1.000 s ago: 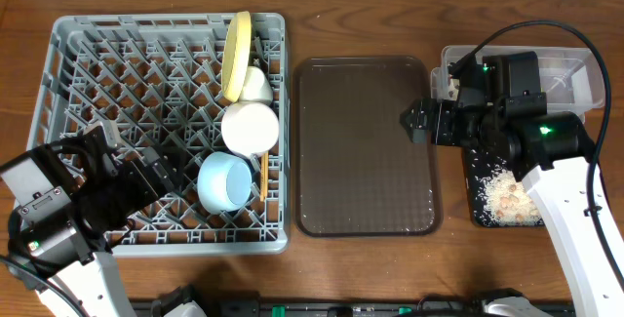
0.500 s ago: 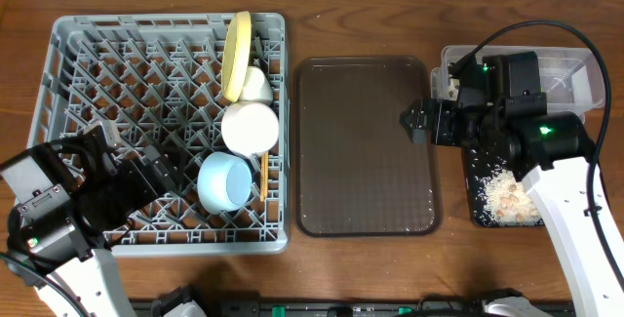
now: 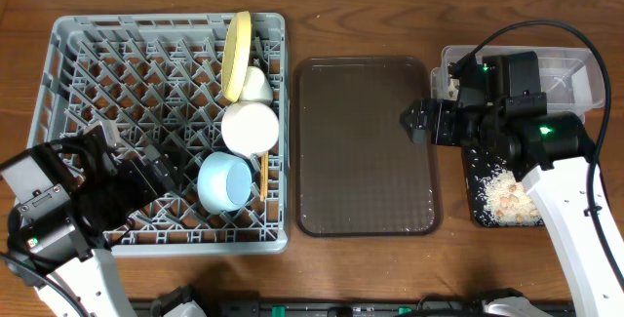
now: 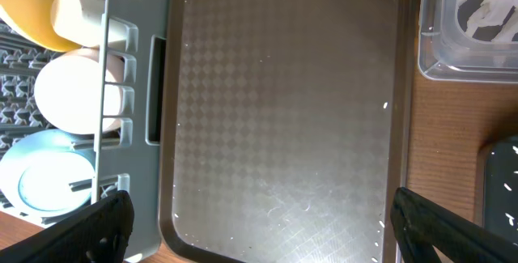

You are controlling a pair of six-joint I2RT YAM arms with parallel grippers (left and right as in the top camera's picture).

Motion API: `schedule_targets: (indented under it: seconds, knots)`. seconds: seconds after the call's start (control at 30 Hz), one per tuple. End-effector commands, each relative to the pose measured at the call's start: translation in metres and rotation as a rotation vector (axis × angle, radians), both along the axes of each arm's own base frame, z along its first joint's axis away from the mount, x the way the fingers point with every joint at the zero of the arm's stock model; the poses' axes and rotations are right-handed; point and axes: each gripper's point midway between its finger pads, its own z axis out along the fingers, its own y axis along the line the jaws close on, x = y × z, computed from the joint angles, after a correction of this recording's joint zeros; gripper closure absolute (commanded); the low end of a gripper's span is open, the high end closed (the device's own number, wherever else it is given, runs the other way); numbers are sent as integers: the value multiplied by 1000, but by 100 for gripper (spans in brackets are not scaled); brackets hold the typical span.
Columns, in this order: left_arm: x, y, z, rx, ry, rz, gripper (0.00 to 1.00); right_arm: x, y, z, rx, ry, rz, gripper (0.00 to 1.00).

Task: Sort waste into correct bins and load items into the dishwasher rack

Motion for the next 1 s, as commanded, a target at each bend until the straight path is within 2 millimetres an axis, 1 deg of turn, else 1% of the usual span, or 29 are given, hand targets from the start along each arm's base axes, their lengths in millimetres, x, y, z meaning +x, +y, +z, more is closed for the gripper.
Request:
schedule_targets:
  seconds: [0.0,0.5,0.6,0.83,0.9,0.97]
  knots:
    - [2,2,6,16,-10,-1,4,-1,3,-1,-2,2,12,1]
    - [2,2,5,14,-6,-1,4,0,1,-2,-12,0,6,1]
    - [2,2,5,14,-6,-1,4,5,2,2,-10,-30,12,1]
    - [2,2,5,14,-6,-1,4,41,11,33,-42,-295,131,1]
    - [2,2,5,14,-6,-1,3,46,14,48,-62,-385,170,1]
    - [2,2,5,14,-6,-1,4,44,15,67,-83,-475,205,1]
